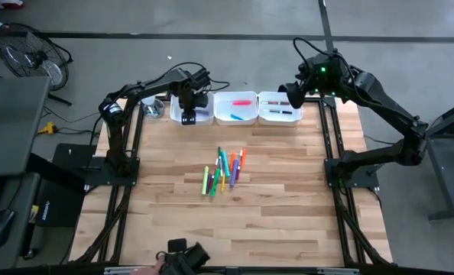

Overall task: Pick & Place Markers
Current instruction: Put the light green highlighter pen into the left white bin

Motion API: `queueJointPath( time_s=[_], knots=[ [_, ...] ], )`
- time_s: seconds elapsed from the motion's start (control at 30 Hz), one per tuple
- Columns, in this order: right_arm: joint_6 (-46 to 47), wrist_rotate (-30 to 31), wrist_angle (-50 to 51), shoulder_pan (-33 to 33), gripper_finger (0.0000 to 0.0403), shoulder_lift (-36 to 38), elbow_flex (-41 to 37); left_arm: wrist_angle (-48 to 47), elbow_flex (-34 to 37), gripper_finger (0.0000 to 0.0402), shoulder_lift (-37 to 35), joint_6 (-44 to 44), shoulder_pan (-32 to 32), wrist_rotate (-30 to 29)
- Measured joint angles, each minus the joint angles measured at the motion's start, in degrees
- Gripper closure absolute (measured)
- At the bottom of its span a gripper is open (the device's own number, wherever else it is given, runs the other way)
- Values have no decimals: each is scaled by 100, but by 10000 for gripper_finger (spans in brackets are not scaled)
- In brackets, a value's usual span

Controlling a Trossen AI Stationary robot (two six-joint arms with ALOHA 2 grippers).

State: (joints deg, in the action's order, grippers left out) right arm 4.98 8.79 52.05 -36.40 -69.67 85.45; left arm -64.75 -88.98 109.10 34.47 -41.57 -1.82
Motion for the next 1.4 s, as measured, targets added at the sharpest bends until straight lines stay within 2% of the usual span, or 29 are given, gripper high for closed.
queueJointPath(
  time_s=[0.17,0.3,0.67,0.73,0.83,1.17,1.4],
  knots=[
    [-150,-379,-14,7,181,0,0,-456,3,220,-198,-528,-3,-117],
    [-149,-631,-26,7,181,0,0,-857,3,220,-536,-1048,24,105],
    [413,-1080,46,7,181,-2,0,-1586,1,220,-1126,-3607,791,962],
    [528,-1080,46,7,181,-2,0,-1558,-1,220,-1121,-4079,1014,1183],
    [633,-1155,48,7,181,-2,0,-1547,1,220,-1108,-4738,1402,1195],
    [527,-1178,44,200,181,-2,0,-827,446,220,-1113,-7298,2919,695],
    [515,-1177,42,463,181,-2,0,59,1088,220,-1113,-8665,3532,568]
  ],
)
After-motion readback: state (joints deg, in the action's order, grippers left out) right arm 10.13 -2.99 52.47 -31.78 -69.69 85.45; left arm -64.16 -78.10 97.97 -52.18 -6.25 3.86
